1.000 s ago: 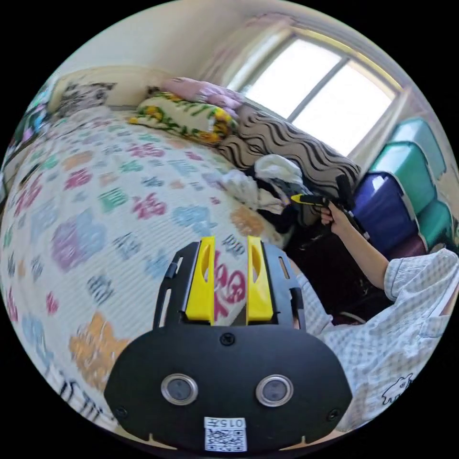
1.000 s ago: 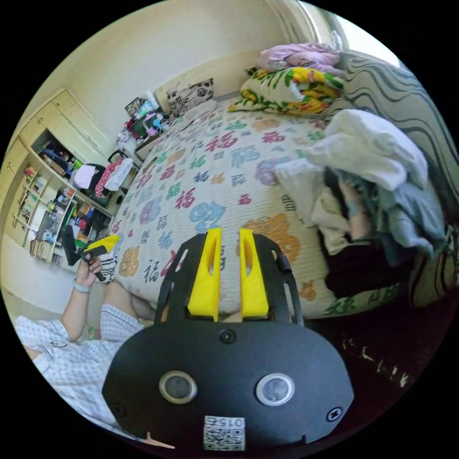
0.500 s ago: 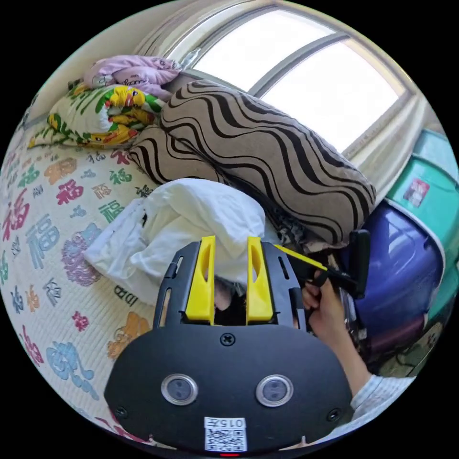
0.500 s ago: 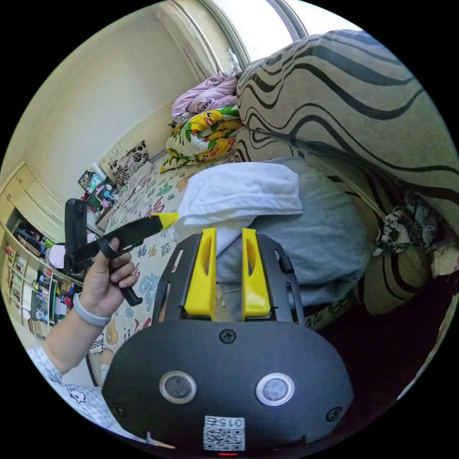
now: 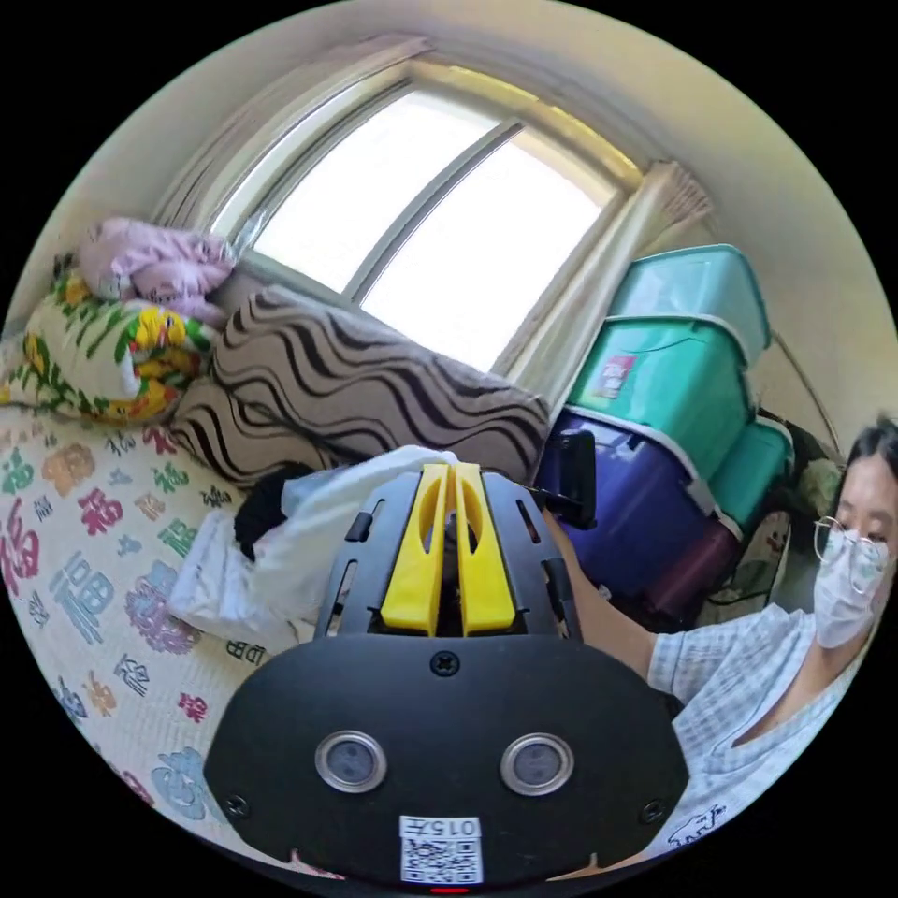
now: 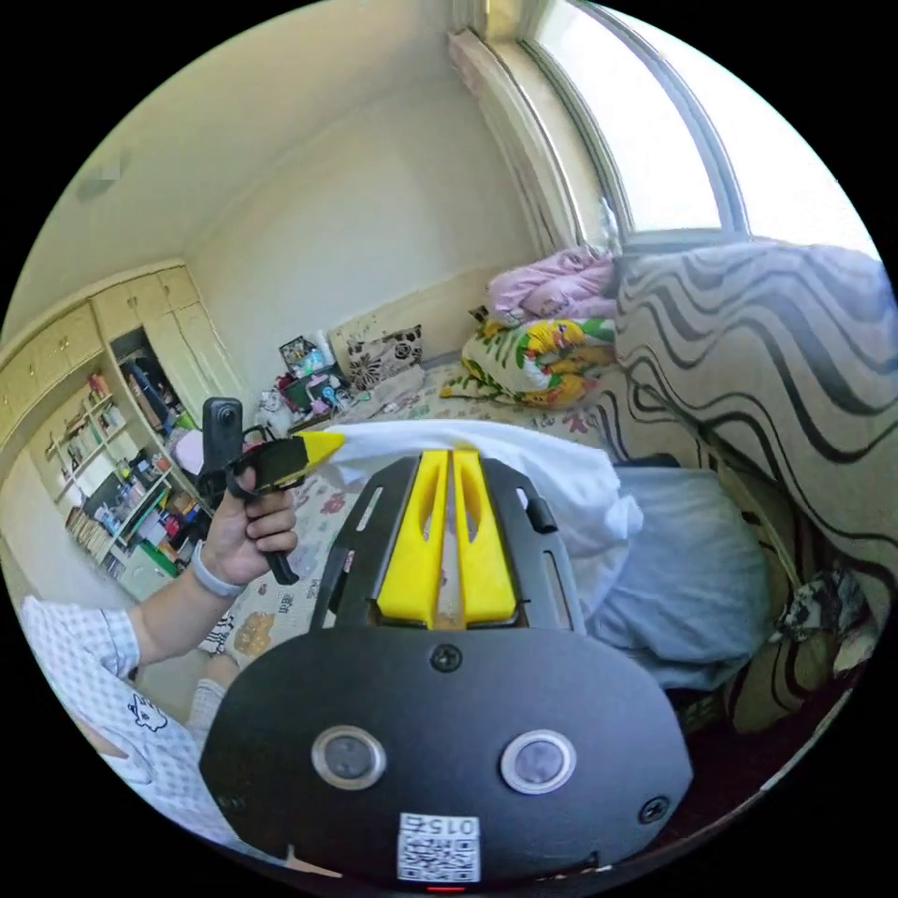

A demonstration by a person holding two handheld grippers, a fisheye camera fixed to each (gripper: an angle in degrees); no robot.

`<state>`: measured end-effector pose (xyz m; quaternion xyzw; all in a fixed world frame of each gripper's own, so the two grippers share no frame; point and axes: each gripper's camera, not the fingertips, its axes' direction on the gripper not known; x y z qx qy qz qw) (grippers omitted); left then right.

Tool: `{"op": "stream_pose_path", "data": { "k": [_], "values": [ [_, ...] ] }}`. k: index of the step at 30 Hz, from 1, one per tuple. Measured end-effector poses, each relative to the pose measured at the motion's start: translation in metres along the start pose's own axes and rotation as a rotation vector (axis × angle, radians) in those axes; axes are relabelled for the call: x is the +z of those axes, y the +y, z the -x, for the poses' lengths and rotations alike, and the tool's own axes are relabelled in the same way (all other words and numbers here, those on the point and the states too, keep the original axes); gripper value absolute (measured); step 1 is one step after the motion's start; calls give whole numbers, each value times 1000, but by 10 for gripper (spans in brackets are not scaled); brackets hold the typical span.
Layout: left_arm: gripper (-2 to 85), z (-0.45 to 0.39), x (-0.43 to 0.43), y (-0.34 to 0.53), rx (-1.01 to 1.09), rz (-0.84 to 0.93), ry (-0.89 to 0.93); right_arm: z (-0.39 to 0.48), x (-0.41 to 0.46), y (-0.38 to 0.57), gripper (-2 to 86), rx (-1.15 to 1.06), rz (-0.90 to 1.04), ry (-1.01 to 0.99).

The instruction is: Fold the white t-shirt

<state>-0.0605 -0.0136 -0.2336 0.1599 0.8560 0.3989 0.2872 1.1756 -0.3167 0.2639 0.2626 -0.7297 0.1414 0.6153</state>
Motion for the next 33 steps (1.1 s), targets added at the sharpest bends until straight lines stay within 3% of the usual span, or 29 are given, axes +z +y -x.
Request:
{"op": "stream_pose_path", "data": {
  "k": [4,6,11,14,19,22,24,27,30,33],
  "values": [
    [-7,-50,-98,-9,121,-90,-136,80,-24,-31,-5,-219,-20,-11],
    [-7,-66,-143,-14,153,-97,-316,121,-13,-54,-8,-321,42,15],
    [-7,-49,-243,-12,4,-146,-513,146,50,-90,-8,-213,245,-263],
    [-7,-44,-333,14,-46,-289,-623,163,63,-86,-6,-264,242,-231],
    [-7,-51,-449,84,-113,-366,-746,162,80,-50,-6,-310,282,-219],
    [-7,-48,-488,167,-211,-279,-876,144,96,-1,-5,-307,348,-175],
    [-7,-21,-501,244,-397,-137,-951,118,127,49,-5,-278,460,-74],
    [-5,29,-501,332,-695,-30,-871,67,181,114,-5,-94,680,-79],
    [2,63,-486,378,-878,51,-763,24,215,160,-4,136,787,-123],
    [29,75,-466,374,-886,203,-848,8,224,178,-5,211,792,-105]
  ]
}}
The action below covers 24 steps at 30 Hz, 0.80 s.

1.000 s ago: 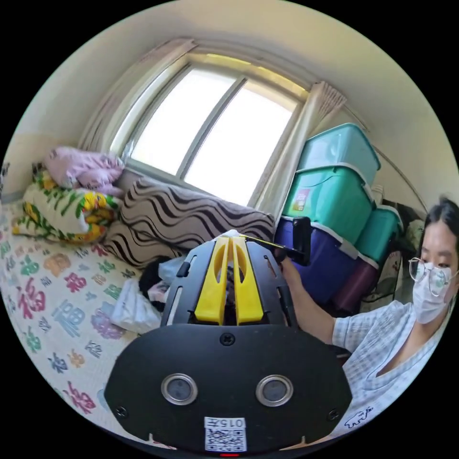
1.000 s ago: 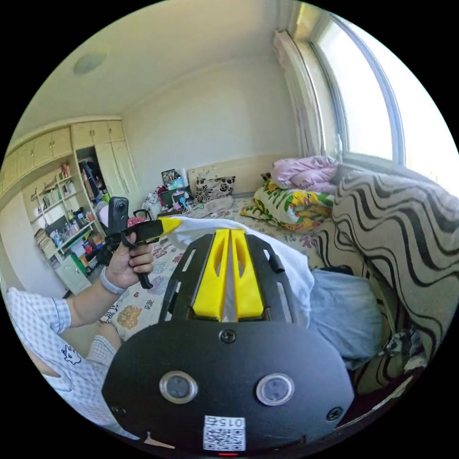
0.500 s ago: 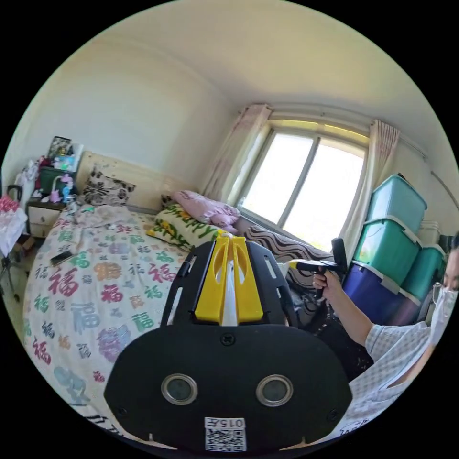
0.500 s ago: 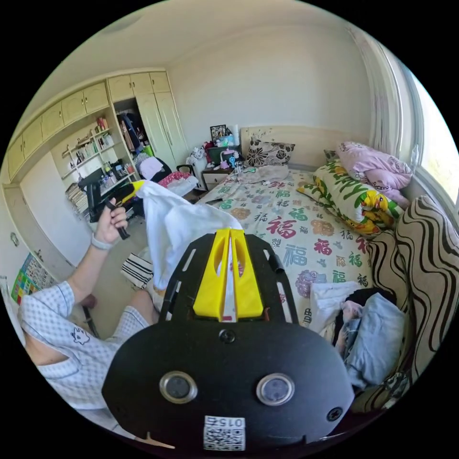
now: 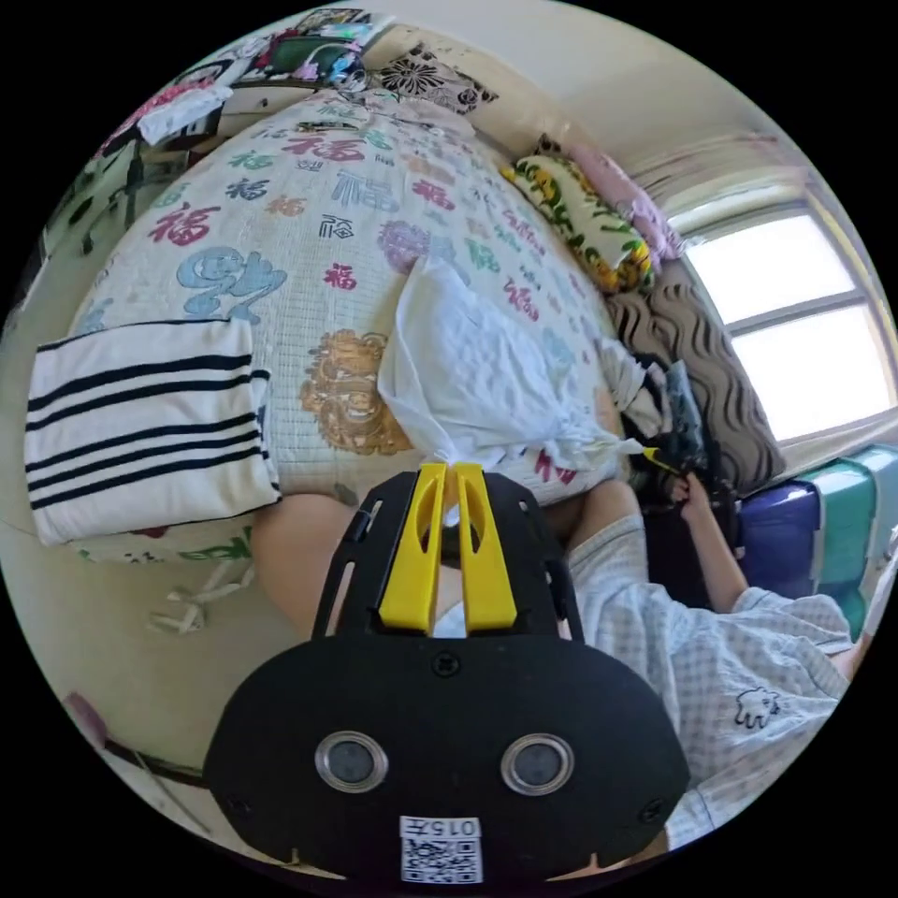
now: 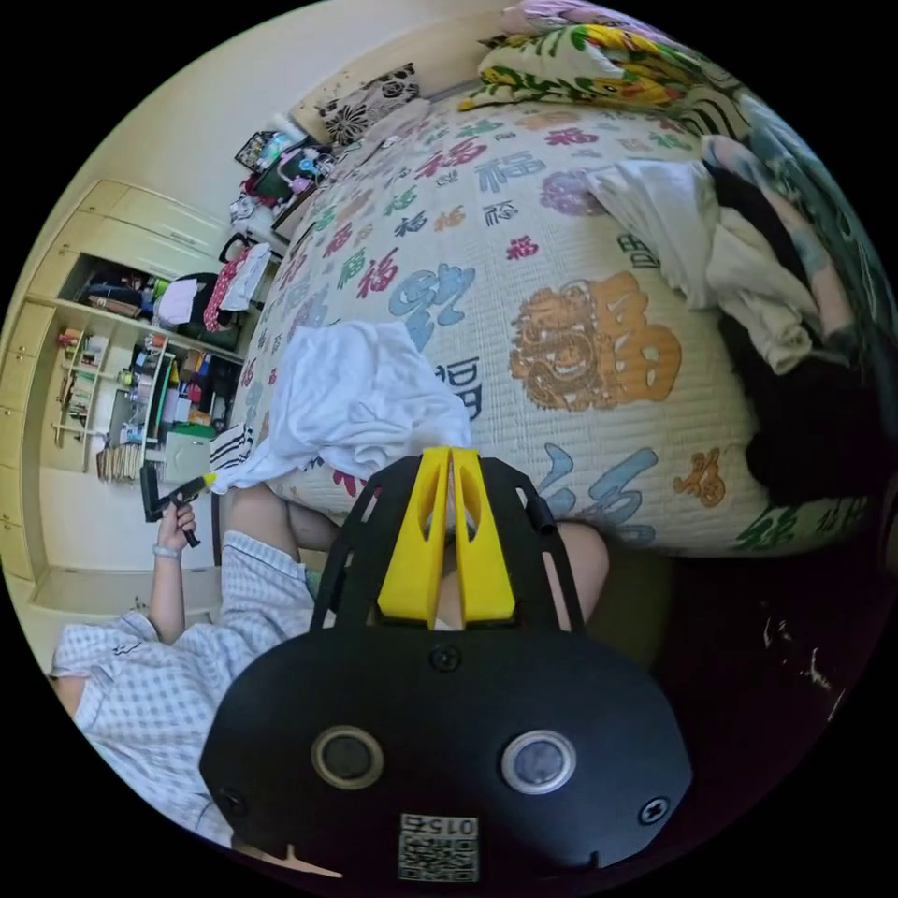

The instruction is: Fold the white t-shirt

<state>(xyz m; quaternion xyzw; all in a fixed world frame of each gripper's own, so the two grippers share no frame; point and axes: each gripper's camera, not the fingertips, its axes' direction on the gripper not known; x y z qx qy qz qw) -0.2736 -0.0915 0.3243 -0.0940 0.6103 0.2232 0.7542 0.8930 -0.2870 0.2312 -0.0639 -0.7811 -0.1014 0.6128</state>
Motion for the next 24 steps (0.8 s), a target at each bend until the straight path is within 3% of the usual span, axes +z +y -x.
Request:
{"op": "stream_pose_path", "data": {
  "k": [3,6,13,16,18,21,24],
  "values": [
    [56,-29,-4,-20,60,3,-172,-12,-2,-3,-5,29,-37,-17],
    [17,-65,-13,-45,183,-78,-233,-19,-14,-12,-6,47,-118,-80],
    [12,-128,-30,-105,394,-217,-1,1,-101,-65,-4,-91,-407,-84],
    [75,-173,13,-138,499,-133,68,16,-95,-91,2,-187,-313,-17],
    [86,-213,79,-164,576,14,83,19,-47,-99,19,-217,-143,-9],
    [92,-266,166,-185,663,151,67,5,28,-97,68,-139,79,28],
    [104,-319,240,-201,786,285,-22,-13,67,-82,78,-20,133,-57]
  ]
}}
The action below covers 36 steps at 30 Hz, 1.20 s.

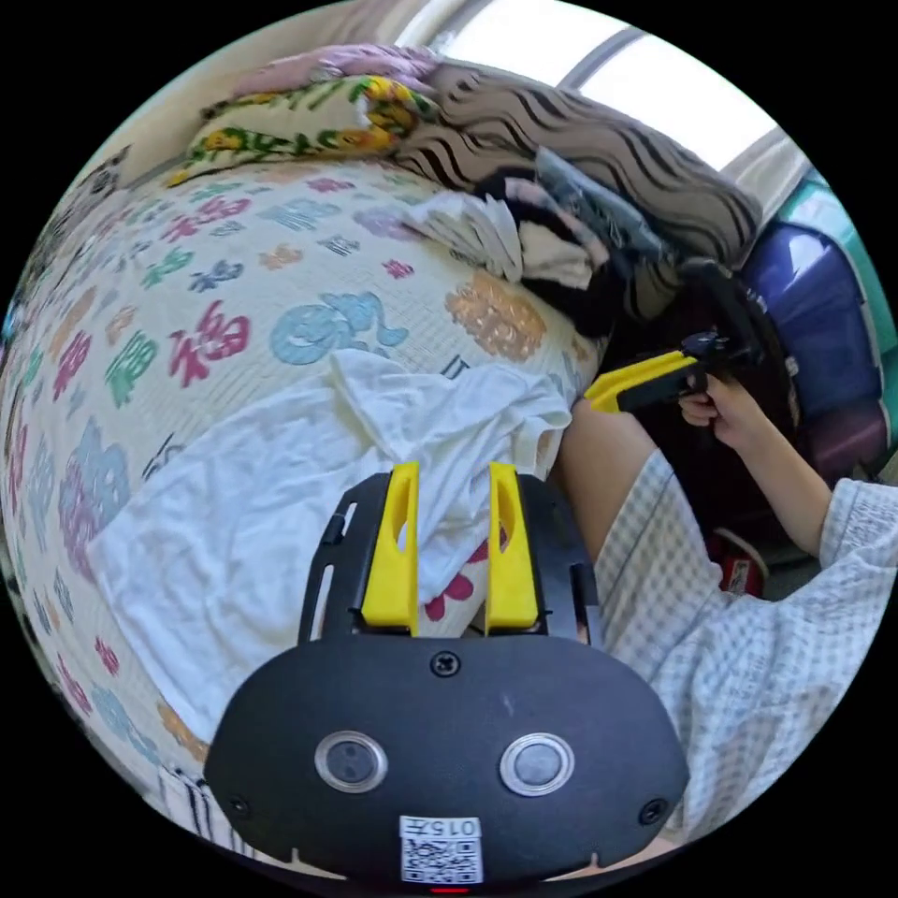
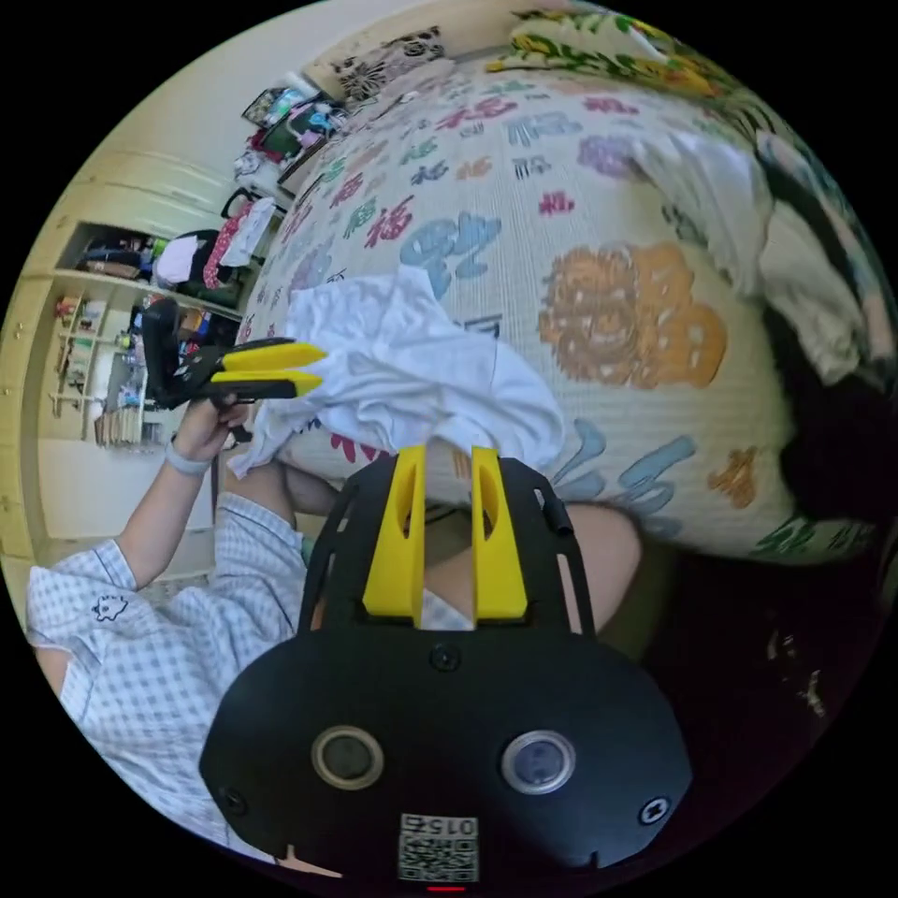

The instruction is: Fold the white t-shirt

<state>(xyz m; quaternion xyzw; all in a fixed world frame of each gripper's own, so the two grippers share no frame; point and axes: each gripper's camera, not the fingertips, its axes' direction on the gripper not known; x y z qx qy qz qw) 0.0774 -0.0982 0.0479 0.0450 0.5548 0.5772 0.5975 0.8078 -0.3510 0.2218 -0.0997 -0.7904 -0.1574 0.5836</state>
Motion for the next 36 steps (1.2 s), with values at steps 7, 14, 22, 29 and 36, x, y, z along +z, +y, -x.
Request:
{"op": "stream_pose_path", "data": {
  "k": [7,14,22,29,36],
  "values": [
    [16,18,39,-56,28,180,-65,-33,18,9,70,152,-75,-184],
    [3,101,-132,59,-316,-227,-127,5,56,-32,81,27,-17,-244],
    [-1,124,-160,238,-605,-47,-134,79,121,-83,85,-140,65,-270],
    [40,121,-188,238,-521,-315,-125,109,124,-138,91,-242,-3,-77],
    [71,165,-110,108,-277,-126,-147,96,144,-176,98,-230,26,-90]
  ]
}}
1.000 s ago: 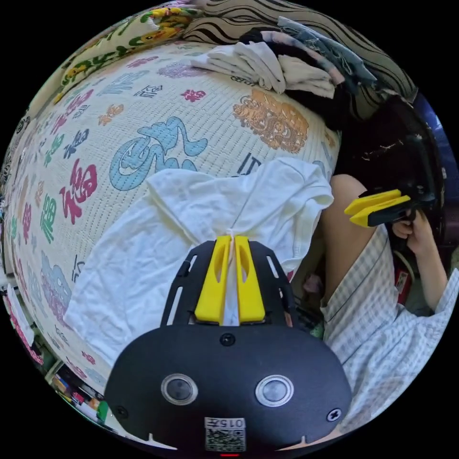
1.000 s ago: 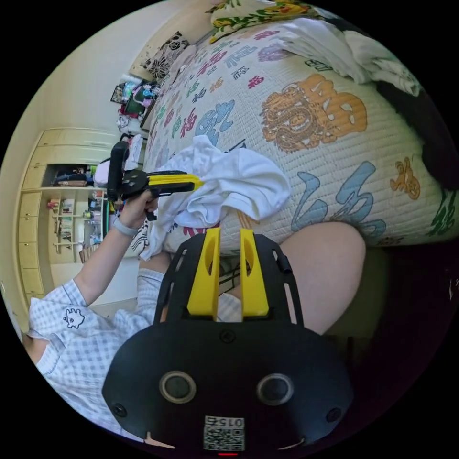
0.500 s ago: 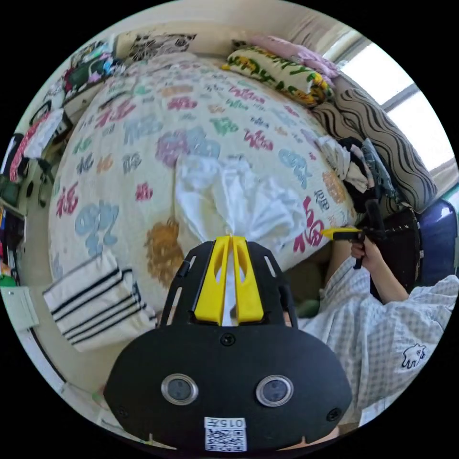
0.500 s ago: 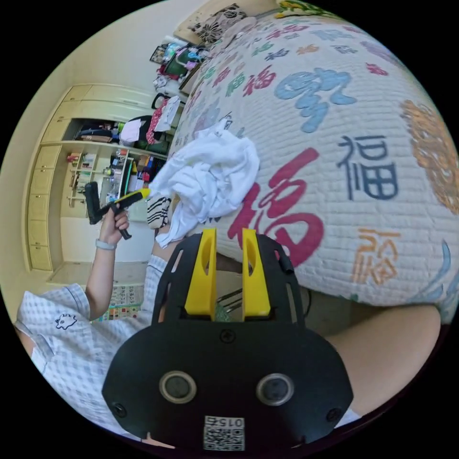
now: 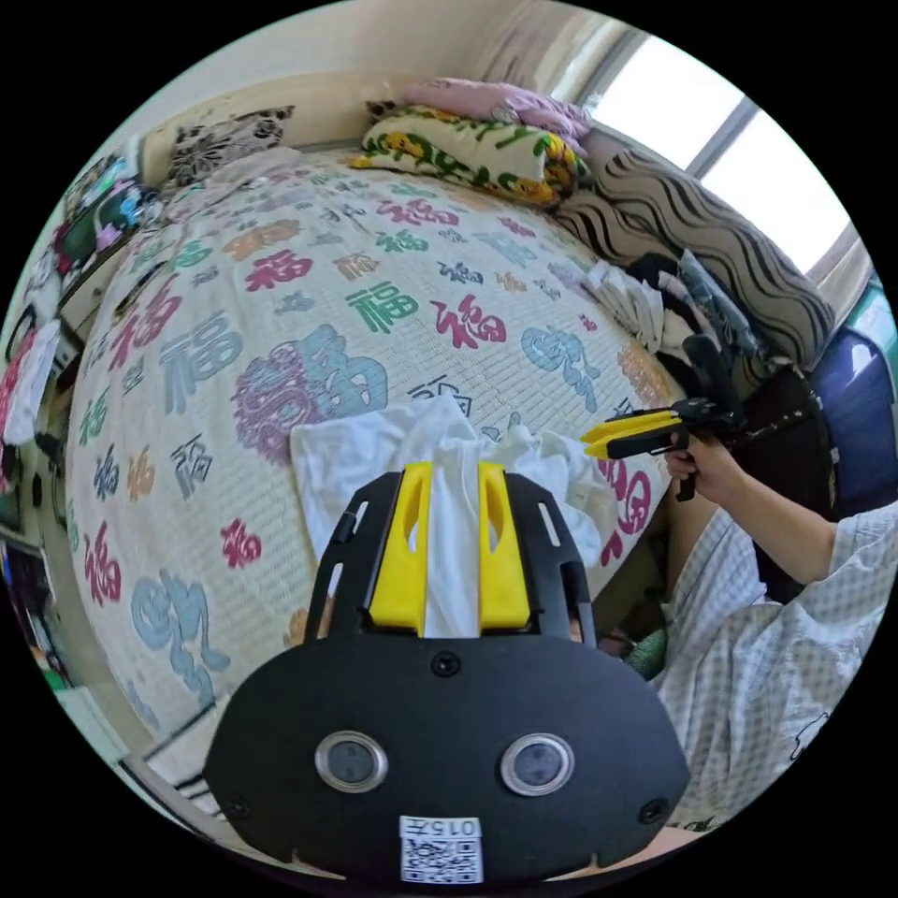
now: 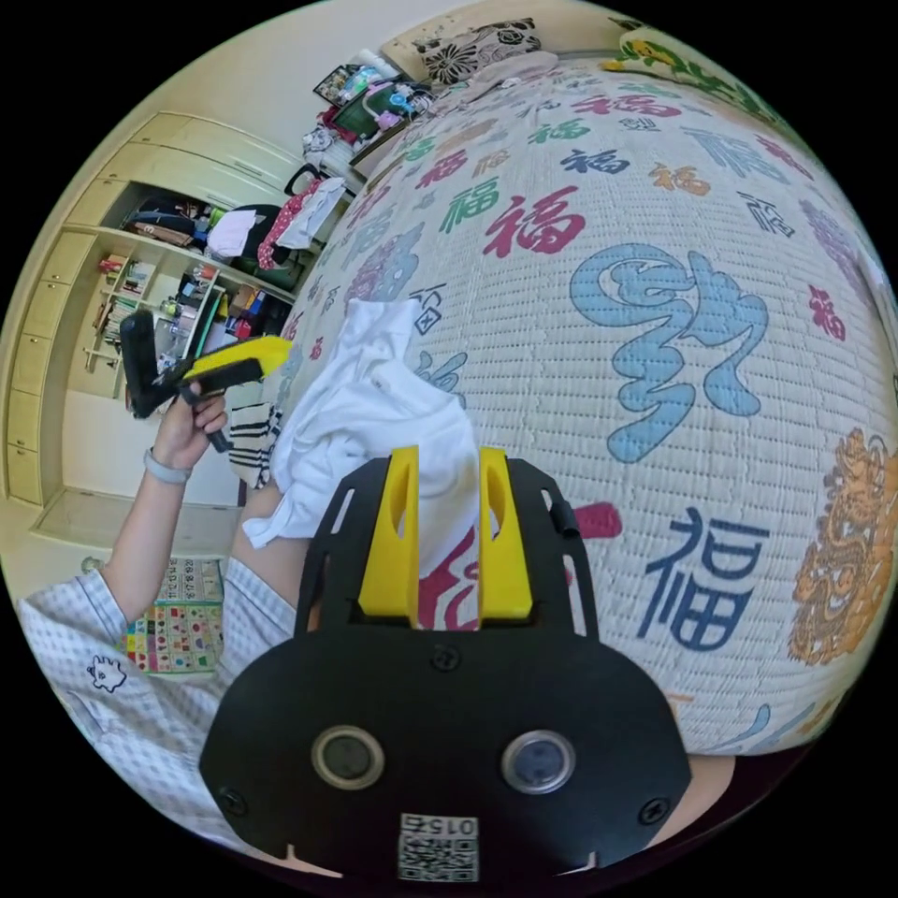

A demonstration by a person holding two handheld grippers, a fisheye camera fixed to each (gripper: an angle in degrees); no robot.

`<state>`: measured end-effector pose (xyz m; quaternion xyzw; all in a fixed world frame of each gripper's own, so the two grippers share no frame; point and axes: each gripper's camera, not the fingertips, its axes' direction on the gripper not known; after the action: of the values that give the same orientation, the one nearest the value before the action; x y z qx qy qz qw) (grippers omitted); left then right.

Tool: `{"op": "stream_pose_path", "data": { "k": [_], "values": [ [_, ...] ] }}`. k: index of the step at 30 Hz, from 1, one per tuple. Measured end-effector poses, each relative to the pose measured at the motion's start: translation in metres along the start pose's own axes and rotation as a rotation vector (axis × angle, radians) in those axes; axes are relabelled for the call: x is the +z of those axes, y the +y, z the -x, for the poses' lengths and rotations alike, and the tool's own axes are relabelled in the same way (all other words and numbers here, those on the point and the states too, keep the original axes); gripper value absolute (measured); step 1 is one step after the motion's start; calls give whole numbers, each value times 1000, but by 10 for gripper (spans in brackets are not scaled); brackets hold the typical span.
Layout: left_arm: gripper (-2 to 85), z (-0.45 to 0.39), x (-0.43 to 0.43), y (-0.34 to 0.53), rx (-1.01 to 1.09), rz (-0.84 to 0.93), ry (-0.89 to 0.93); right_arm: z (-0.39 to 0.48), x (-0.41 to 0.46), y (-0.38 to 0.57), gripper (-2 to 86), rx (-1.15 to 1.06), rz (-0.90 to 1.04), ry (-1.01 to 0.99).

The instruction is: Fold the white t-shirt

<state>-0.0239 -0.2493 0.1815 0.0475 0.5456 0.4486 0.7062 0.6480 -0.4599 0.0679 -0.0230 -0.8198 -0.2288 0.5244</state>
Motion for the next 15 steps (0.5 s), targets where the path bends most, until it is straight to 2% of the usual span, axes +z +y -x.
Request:
{"op": "stream_pose_path", "data": {
  "k": [4,6,8,10,15],
  "values": [
    [64,-5,55,-19,95,146,9,-1,17,-3,89,-17,70,-13],
    [42,-8,80,-12,130,239,-49,1,20,2,44,-47,88,-23],
    [8,-14,82,-1,164,252,-38,2,22,6,19,-56,120,-76],
    [-2,-21,74,12,159,232,-49,5,16,16,11,-58,111,-55],
    [-4,-47,10,60,158,21,-68,17,-37,61,2,-45,-72,-59]
  ]
}}
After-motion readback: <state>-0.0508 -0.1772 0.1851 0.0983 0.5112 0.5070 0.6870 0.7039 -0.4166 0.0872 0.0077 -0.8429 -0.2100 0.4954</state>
